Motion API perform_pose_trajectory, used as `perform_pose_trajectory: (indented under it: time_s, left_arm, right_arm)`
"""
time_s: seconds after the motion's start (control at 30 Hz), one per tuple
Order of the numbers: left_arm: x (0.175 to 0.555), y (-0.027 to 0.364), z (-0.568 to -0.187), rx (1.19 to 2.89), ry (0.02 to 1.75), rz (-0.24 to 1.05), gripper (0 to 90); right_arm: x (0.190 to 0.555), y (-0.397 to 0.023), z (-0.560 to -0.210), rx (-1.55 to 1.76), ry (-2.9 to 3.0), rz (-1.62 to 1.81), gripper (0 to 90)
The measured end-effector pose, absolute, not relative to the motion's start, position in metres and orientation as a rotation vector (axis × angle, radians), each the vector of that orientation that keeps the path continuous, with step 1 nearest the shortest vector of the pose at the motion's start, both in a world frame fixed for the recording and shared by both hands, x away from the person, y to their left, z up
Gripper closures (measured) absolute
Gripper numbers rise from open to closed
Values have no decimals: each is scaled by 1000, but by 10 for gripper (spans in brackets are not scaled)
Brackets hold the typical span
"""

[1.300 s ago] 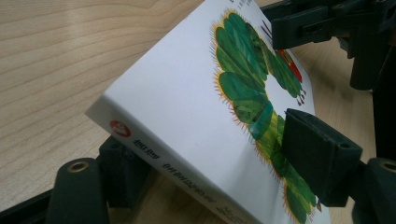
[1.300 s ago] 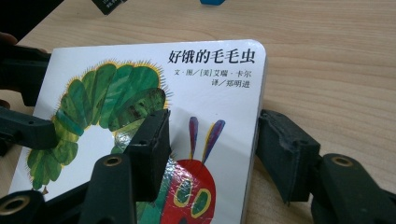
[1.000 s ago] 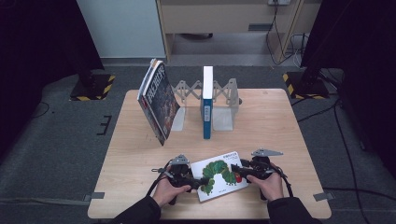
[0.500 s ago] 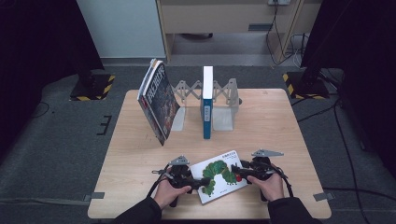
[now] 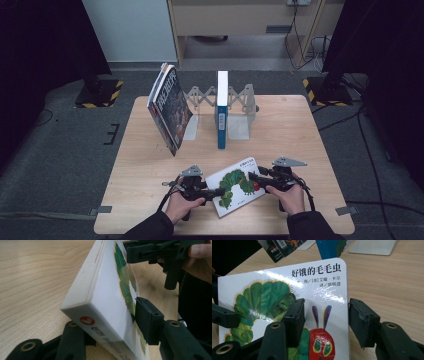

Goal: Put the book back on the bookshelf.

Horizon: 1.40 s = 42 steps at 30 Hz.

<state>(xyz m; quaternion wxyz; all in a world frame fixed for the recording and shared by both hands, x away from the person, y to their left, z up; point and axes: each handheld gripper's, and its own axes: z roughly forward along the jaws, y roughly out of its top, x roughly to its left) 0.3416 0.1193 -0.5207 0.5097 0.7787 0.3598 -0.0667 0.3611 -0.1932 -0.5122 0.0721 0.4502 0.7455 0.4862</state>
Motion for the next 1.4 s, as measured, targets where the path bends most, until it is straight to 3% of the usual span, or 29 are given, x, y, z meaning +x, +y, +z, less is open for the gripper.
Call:
perform_pose_trajectory:
  time_s: [0.47,1.4]
  left_arm:
    - [339,116,-503,1867,840,-182,725]
    - [341,122,-465,1874,846,-37,745]
  right_arm:
    - [361,-199,-506,1329,2176,1539,459]
    - [362,-219,-506,1362,2164,1344,358]
